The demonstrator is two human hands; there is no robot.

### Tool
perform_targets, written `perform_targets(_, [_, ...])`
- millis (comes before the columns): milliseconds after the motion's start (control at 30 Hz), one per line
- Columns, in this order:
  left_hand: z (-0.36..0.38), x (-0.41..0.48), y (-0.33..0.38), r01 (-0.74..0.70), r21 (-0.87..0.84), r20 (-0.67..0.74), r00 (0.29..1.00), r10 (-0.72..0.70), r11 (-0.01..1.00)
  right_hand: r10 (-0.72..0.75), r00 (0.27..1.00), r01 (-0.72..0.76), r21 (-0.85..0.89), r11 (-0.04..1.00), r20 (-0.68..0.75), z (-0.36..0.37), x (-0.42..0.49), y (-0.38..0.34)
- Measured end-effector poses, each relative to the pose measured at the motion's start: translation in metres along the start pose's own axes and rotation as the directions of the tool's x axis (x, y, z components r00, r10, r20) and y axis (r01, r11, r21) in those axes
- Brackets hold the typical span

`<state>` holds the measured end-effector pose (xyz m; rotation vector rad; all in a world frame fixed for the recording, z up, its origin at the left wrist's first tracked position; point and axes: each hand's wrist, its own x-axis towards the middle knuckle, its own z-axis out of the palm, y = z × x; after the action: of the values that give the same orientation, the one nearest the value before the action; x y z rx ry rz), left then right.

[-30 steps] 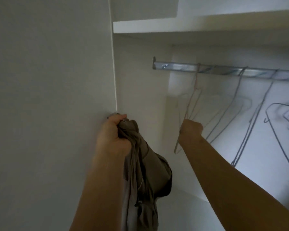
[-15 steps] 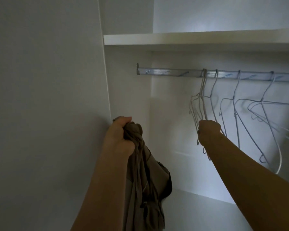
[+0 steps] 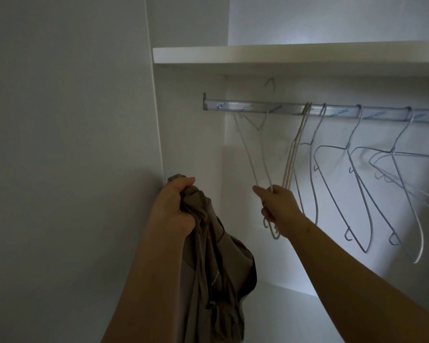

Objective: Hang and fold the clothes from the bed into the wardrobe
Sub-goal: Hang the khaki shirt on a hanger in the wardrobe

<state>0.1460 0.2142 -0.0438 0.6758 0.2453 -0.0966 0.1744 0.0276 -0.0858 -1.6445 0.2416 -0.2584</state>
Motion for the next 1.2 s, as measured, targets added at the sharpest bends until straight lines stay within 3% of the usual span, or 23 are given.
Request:
perform_targets(200, [-0.023, -0.013, 0.004, 0.037, 0.050, -0.047, 0.998, -0.035, 0.998, -0.071, 0.996, 0.070, -0.035, 0.997, -0.056, 0.020, -0.031, 0.017])
perform_targets(367, [-0.044, -0.028, 0.001, 0.076, 0.099, -0.032, 0.997, -0.073, 0.992, -0.180, 0.983, 0.173, 0.168, 0.970, 0.026, 0.026, -0.086, 0.040])
perform_targets(600, [-0.066, -0.061, -0.016, 0.155, 0.217, -0.079, 0.987, -0.141, 0.964, -0.088, 0.990, 0.103, 0.150, 0.983, -0.109, 0.023, -0.145, 0.058])
perform_targets(767, [-0.087, -0.083, -0.023, 0.149, 0.297, -0.098, 0.987, -0.125, 0.943, -0.083, 0.994, 0.094, 0.173, 0.981, -0.068, 0.013, -0.185, 0.068])
perform_targets(900, [-0.102, -0.093, -0.019, 0.099, 0.377, -0.079, 0.994, -0.075, 0.921, 0.053, 0.964, 0.004, 0.214, 0.977, -0.259, 0.002, -0.200, 0.073])
perform_targets(1033, [-0.116, -0.101, -0.024, 0.044, 0.310, -0.065, 0.998, -0.025, 0.950, 0.117, 0.953, -0.016, 0.341, 0.940, -0.278, -0.027, -0.217, 0.078])
perform_targets(1200, [-0.124, -0.115, -0.042, 0.072, 0.146, -0.102, 0.993, -0.057, 0.987, 0.149, 0.977, -0.101, 0.286, 0.953, -0.151, -0.054, -0.240, 0.097])
